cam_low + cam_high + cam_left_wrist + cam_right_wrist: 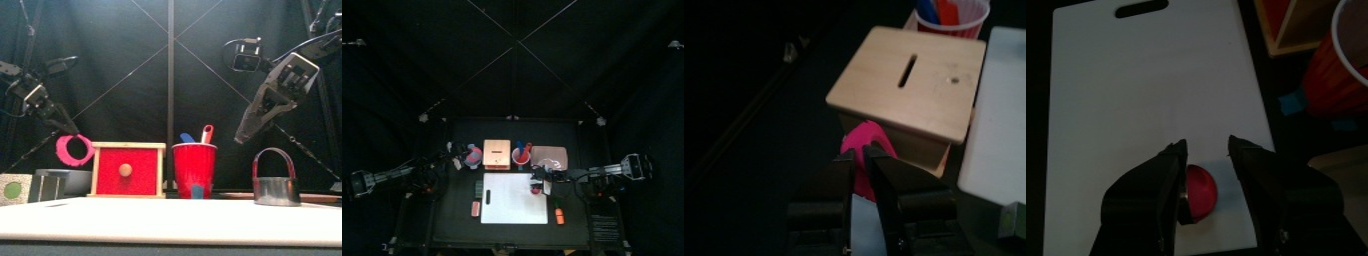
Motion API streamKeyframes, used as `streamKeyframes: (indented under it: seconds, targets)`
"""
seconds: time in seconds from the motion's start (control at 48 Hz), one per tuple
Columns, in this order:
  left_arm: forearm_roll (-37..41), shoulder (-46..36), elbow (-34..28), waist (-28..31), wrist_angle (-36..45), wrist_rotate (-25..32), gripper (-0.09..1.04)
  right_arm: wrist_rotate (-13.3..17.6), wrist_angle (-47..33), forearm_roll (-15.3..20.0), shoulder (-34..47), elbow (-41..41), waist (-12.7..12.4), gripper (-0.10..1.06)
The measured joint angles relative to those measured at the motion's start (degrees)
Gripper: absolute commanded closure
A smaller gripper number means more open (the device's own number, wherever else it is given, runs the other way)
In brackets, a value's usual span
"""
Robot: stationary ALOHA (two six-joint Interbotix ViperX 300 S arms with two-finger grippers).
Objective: Get the cutter from the drawer then cut the dough then place the extra dough in the bowl
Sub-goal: Place the extra dough in the bowl
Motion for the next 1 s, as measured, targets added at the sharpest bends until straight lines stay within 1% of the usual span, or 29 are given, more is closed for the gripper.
streamKeyframes:
  seconds: [0.146,0.229,0.458,0.542,0.667,0.771,0.854,1.0]
  targets:
    - [0.0,4.31,0.18,-0.09,0.09,0.0,0.37,0.0,0.0,0.0,0.7,0.09,-0.09,0.2]
    - [0.09,5.1,0.18,0.0,-0.35,0.0,0.34,0.0,0.0,0.0,0.97,0.09,-0.09,0.2]
    - [-0.53,5.01,0.18,0.09,-2.11,0.0,0.1,0.0,0.0,0.0,1.05,-0.09,-0.09,0.2]
    - [-1.05,5.01,0.18,0.0,-2.29,0.0,0.05,0.0,0.0,0.09,1.14,-0.18,-0.09,0.2]
    - [-2.2,4.75,0.18,0.0,-2.99,0.0,0.04,0.0,0.0,0.09,1.05,-0.18,-0.09,0.2]
    - [-3.96,3.6,0.18,-0.79,-5.1,-0.18,0.04,0.0,0.0,0.18,1.05,-0.18,-0.09,0.2]
    - [-5.45,2.29,0.18,-3.16,-8.35,-0.18,0.04,0.0,0.0,0.09,1.14,-0.44,-0.09,0.2]
    - [-6.15,0.44,0.18,-9.32,-15.12,-0.18,0.04,-0.18,-0.18,-0.44,1.14,-1.23,-0.35,0.2]
